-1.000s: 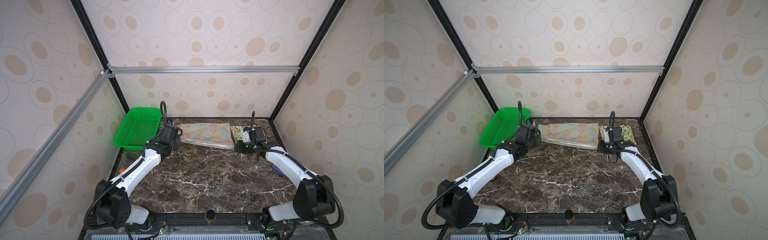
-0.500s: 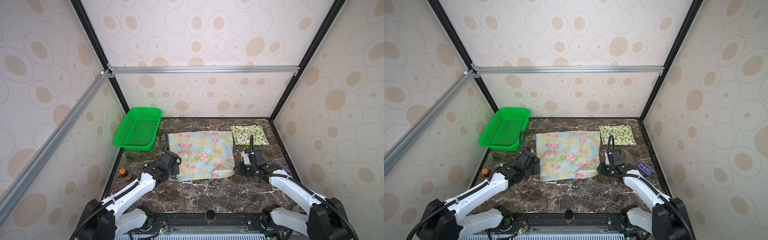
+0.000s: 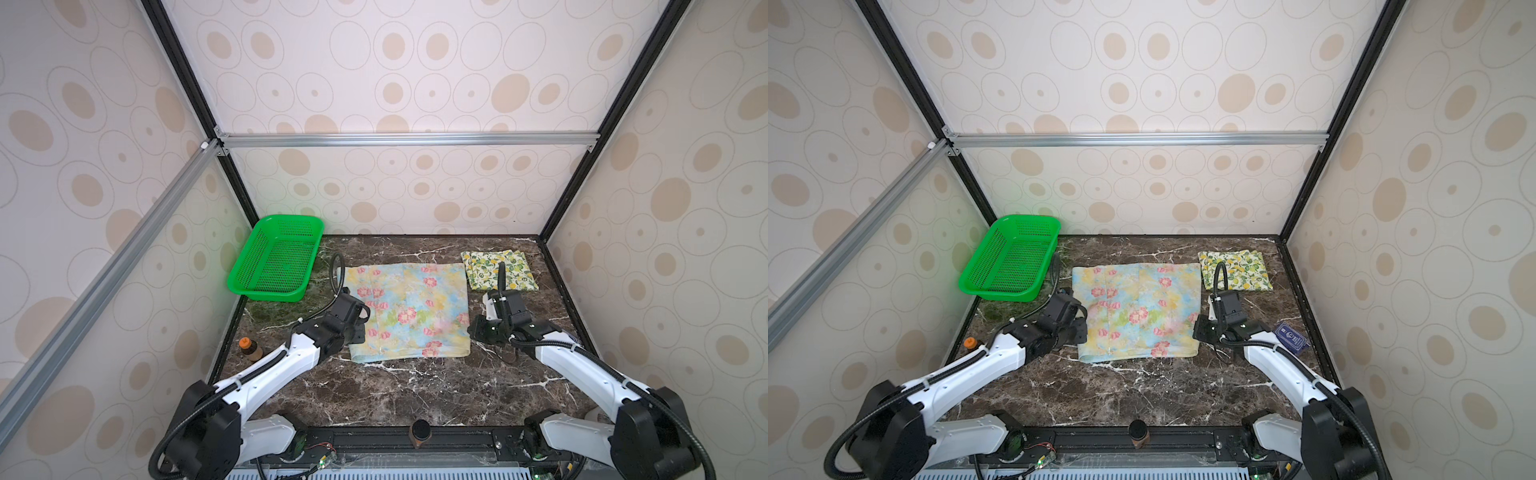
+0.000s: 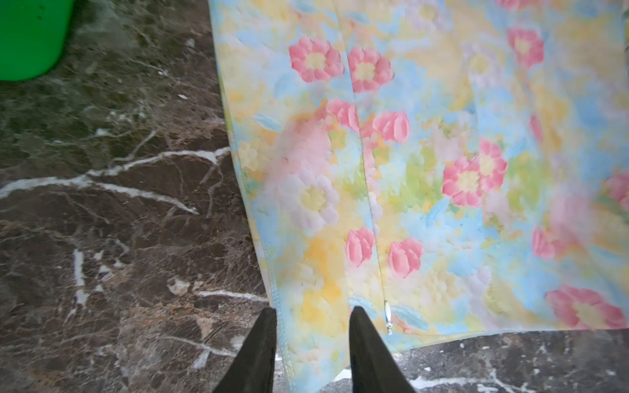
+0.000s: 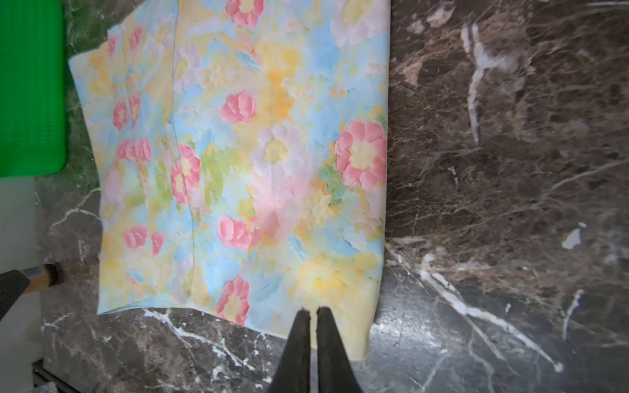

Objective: Fold and stack the skirts

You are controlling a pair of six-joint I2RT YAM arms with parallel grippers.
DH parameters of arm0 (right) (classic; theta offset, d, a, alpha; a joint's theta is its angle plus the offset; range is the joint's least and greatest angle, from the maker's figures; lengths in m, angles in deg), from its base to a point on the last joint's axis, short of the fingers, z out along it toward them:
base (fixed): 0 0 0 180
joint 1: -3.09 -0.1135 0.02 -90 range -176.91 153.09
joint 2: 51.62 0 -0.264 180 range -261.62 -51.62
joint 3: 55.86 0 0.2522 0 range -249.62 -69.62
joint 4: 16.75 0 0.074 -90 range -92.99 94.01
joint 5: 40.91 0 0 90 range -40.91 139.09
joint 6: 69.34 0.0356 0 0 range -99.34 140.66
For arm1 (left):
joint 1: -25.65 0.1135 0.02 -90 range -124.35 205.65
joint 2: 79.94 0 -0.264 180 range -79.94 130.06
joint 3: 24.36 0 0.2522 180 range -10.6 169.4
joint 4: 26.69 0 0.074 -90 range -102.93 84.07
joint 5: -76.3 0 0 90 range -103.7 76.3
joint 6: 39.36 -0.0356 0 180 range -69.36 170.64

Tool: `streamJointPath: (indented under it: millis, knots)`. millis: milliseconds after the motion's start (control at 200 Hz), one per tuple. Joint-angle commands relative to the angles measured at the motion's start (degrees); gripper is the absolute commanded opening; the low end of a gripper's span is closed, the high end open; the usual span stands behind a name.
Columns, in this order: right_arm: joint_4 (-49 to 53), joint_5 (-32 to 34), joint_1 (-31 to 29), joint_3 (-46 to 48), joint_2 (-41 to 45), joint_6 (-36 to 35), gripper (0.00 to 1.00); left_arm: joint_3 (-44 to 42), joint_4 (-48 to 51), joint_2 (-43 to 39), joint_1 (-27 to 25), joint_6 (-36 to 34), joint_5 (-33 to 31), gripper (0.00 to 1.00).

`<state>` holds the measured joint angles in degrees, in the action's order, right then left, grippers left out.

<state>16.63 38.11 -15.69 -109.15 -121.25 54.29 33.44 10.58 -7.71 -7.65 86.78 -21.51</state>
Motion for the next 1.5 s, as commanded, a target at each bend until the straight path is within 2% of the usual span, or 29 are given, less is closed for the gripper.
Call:
streamJointPath:
  millis: [0,335,515,710,910,1175,1240,1396,1496]
  knots:
    - [-3.66,-0.20,-1.46,2.26,-1.98,2.23,0.02,0.41,-2.17,3.55,-1.05,-2.01,1.19,0.35]
    - [-7.62,1.02,-2.44,7.66,-6.69,6.65,0.00,-3.60,-4.43,8.99,-1.89,-1.82,4.26,0.34]
    - [-3.69,6.03,-2.41,6.57,-8.14,7.70,0.00,-5.52,-4.54,11.52,-2.22,-1.54,5.93,0.33]
    - [1.84,13.98,-2.24,0.78,-12.79,6.06,0.00,-9.00,-6.07,11.36,-3.15,1.21,9.54,0.32]
    - [1.74,13.24,-1.26,-9.07,-24.30,2.34,0.00,-10.15,-6.38,10.41,-5.75,3.68,9.24,0.32]
    - [0.24,13.40,2.43,-20.89,-36.67,-3.44,0.00,-9.55,-9.95,10.78,-12.98,8.97,9.08,0.32]
    - [0.42,14.16,4.53,-22.29,-36.78,-4.23,0.00,-7.62,-8.92,10.84,-14.94,8.44,7.72,0.32]
    - [5.51,16.42,3.04,-24.36,-29.28,-7.95,0.00,-3.36,-3.51,7.84,-15.30,6.68,3.73,0.33]
    - [5.59,14.15,3.05,-22.79,-24.92,-6.94,0.00,-0.50,-0.18,6.20,-14.58,4.01,1.16,0.35]
